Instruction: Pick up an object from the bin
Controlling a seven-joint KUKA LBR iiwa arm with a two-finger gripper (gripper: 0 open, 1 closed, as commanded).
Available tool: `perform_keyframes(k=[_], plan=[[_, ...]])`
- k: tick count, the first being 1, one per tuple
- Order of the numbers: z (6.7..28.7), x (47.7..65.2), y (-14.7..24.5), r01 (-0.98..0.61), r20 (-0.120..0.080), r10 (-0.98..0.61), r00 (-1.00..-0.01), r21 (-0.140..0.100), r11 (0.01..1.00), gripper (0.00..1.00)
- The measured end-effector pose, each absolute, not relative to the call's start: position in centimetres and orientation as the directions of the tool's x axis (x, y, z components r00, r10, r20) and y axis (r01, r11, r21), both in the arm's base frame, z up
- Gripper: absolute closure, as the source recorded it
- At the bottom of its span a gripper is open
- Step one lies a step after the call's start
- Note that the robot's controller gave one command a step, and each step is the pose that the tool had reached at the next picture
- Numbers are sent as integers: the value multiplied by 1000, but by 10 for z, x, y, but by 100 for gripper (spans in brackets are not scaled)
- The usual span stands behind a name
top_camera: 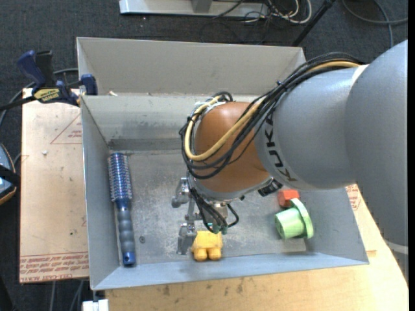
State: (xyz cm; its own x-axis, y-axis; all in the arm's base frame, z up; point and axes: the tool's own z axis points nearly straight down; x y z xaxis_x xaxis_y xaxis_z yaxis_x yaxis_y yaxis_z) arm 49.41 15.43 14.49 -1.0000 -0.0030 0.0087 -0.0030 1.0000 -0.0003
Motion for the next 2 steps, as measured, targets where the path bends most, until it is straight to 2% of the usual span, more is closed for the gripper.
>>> perform_keyframes(k=[1,2], plan=[[76,490,93,-235,-24,-235,-972,3,972,0],[102,485,75,-208,-5,-208,-978,0,978,0]])
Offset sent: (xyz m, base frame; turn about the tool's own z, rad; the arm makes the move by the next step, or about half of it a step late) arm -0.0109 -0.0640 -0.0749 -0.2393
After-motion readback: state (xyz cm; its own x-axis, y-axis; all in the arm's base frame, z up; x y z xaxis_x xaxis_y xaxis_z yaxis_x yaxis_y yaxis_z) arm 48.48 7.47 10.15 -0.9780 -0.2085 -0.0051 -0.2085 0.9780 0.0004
